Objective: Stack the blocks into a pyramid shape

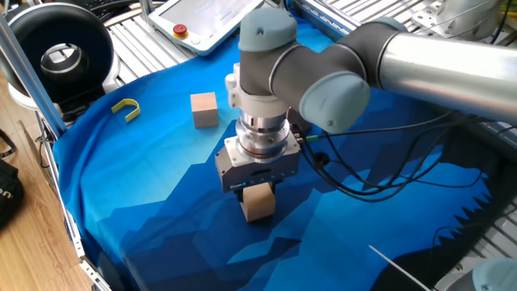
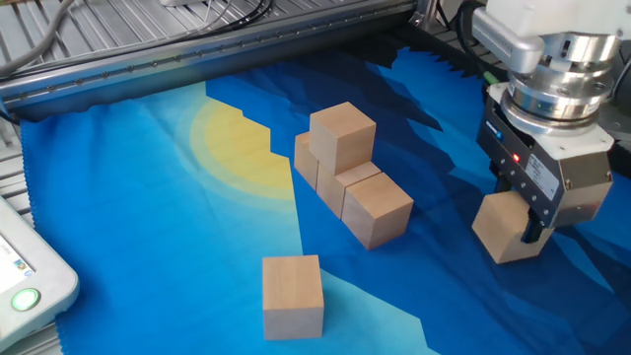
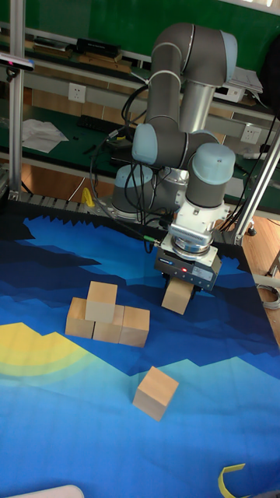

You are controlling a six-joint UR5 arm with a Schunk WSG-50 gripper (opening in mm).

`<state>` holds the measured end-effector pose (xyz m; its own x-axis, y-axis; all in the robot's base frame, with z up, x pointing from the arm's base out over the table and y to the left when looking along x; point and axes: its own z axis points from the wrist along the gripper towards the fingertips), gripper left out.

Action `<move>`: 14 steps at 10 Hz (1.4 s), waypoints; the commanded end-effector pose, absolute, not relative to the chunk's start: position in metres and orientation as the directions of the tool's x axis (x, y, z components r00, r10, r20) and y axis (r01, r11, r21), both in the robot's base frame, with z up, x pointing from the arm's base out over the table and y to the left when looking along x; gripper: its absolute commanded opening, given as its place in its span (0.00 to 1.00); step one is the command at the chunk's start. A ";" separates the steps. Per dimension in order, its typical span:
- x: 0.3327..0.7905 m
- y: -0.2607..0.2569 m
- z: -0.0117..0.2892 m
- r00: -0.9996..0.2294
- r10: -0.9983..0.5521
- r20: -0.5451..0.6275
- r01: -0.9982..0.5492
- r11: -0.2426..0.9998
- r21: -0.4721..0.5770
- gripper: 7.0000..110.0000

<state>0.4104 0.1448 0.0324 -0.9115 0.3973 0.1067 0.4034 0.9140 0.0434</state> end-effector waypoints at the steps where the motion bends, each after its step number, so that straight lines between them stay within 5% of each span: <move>1: 0.417 0.146 0.048 -0.911 0.399 0.109 0.407 0.911 0.066 0.00; 7: 0.453 0.099 0.127 -0.989 0.129 0.066 0.134 0.988 0.072 0.00; 11: 0.472 0.057 0.132 -0.999 -0.049 0.024 -0.048 0.998 0.037 0.00; 14: 0.486 0.057 0.126 -1.000 -0.006 -0.008 -0.007 0.998 0.068 0.00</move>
<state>0.4735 0.0643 0.1253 -0.9998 0.0063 0.0180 0.0072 0.9987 0.0496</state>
